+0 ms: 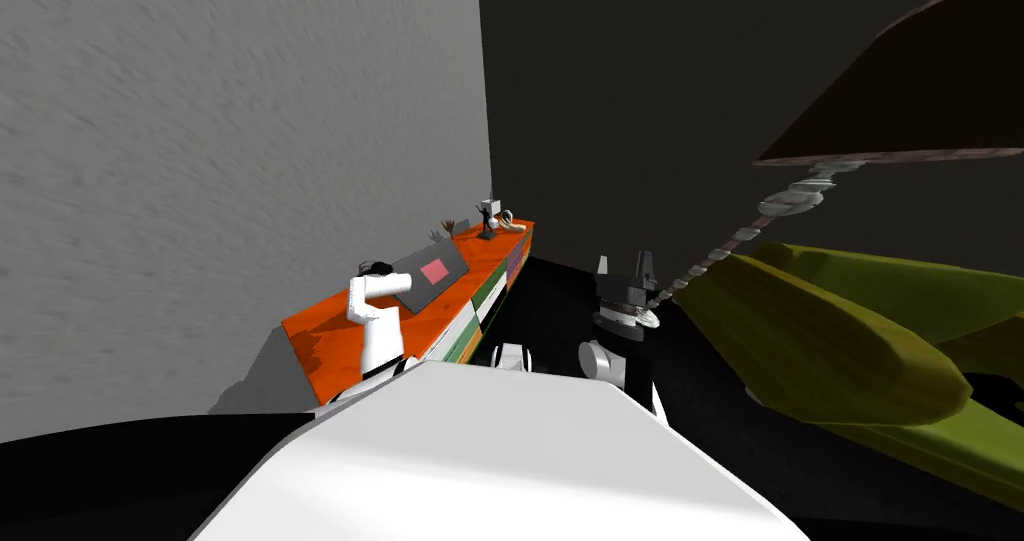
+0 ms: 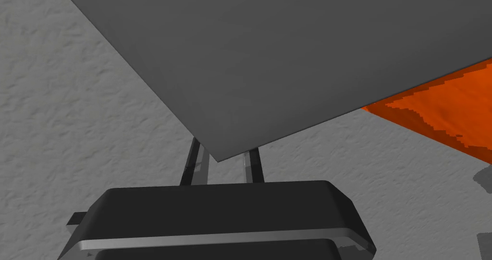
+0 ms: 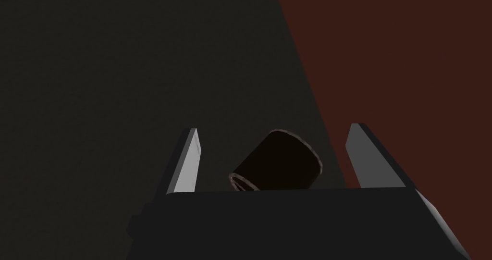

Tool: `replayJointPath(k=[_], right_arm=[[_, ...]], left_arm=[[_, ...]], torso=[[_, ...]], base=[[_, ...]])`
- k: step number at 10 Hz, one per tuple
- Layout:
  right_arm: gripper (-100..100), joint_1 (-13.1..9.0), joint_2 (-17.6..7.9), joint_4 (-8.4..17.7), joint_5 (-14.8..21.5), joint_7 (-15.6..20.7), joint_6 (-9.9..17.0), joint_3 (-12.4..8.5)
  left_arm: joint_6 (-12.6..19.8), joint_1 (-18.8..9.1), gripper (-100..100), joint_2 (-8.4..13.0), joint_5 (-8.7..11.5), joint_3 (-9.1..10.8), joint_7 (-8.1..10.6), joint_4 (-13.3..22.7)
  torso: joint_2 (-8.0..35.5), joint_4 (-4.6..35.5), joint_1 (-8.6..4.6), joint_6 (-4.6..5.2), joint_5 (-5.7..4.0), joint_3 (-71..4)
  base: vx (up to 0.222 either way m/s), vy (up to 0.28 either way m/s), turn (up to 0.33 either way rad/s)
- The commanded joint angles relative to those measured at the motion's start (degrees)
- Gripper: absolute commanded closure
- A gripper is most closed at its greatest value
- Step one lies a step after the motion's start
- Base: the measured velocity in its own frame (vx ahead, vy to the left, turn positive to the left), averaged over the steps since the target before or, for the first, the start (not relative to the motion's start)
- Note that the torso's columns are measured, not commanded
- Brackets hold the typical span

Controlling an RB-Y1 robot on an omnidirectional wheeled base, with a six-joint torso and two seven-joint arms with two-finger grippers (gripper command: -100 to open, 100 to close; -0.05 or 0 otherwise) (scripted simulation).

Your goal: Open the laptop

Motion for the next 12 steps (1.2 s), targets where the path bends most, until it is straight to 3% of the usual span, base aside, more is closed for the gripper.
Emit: replayJointPath(k=[1,3,4,5,7,9,10,12], right_arm=[[0,0.0,0.0,0.0,0.0,0.0,0.0,0.0],[0,0.0,0.0,0.0,0.0,0.0,0.0,0.0],[0,0.0,0.0,0.0,0.0,0.0,0.0,0.0],[0,0.0,0.0,0.0,0.0,0.0,0.0,0.0],[0,0.0,0.0,0.0,0.0,0.0,0.0,0.0],[0,0.0,0.0,0.0,0.0,0.0,0.0,0.0],[0,0.0,0.0,0.0,0.0,0.0,0.0,0.0],[0,0.0,0.0,0.0,0.0,0.0,0.0,0.0]], left_arm=[[3.7,-3.3,100,-0.3,-3.5,2.28,1.89,2.9],[5.5,-4.1,100,-0.3,-4.7,2.28,1.89,2.9],[7.6,-6.8,100,-0.3,-7.6,4.42,3.55,5.2],[9.0,-7.6,100,-0.3,-8.7,4.42,3.55,5.2],[8.8,-7.7,100,0.4,-8.6,4.56,3.34,4.7],[12.8,-9.3,100,-0.4,-7.6,5.28,2.07,4.8],[13.0,-9.3,100,-0.4,-7.6,5.28,2.07,4.8],[16.6,-10.9,100,-1.2,-6.6,6.03,0.78,4.9]], torso=[[-0.3,-0.1,-0.11,-0.28,-0.02,-0.2],[-0.2,-0.1,0.02,0.11,0.05,-0.1],[-0.4,-0.1,-0.13,-0.11,0.0,-0.2],[-0.2,-0.1,-0.13,-0.01,0.08,-0.1],[-0.5,-0.2,0.01,0.09,0.16,-0.3],[-0.5,-0.1,0.32,-0.16,0.01,-0.4],[-0.4,-0.1,0.6,-0.08,0.14,-0.3],[-0.4,-0.1,0.29,0.0,0.14,-0.2]], base=[[-0.141,0.064,-0.342],[-0.142,0.04,-0.265],[-0.169,0.015,-0.262],[-0.178,0.021,-0.399],[-0.073,0.008,-0.126],[-0.006,0.078,0.005],[0.016,0.114,-0.022],[0.023,0.122,-0.007]])
